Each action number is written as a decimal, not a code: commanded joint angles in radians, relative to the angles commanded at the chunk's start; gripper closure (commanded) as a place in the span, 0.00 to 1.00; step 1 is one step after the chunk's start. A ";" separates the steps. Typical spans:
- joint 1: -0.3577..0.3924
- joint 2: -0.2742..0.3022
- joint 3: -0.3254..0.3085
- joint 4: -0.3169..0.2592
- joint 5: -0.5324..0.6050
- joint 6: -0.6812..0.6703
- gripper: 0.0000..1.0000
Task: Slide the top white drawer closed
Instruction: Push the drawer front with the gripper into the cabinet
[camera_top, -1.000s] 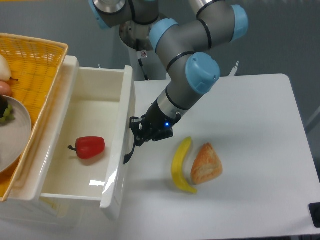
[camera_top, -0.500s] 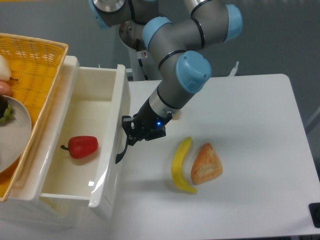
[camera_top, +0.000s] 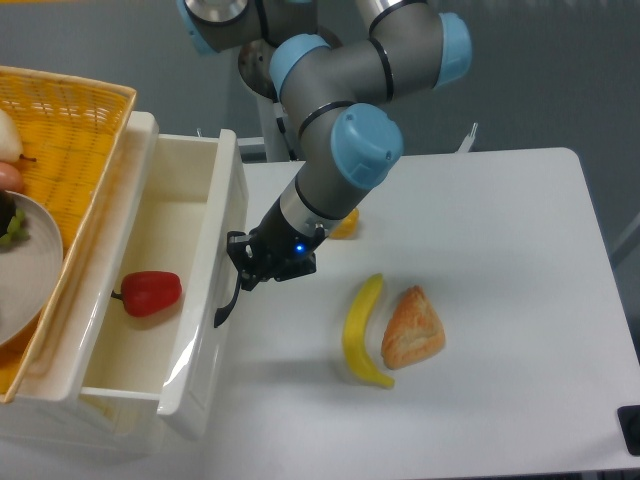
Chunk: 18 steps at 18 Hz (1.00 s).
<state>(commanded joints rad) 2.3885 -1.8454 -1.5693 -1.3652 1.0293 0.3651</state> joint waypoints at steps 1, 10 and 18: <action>-0.003 0.000 0.000 0.000 0.002 -0.002 0.92; -0.061 -0.002 0.000 0.006 0.003 -0.043 0.90; -0.095 -0.002 0.000 0.006 0.002 -0.054 0.90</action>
<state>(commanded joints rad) 2.2933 -1.8469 -1.5693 -1.3591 1.0308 0.3114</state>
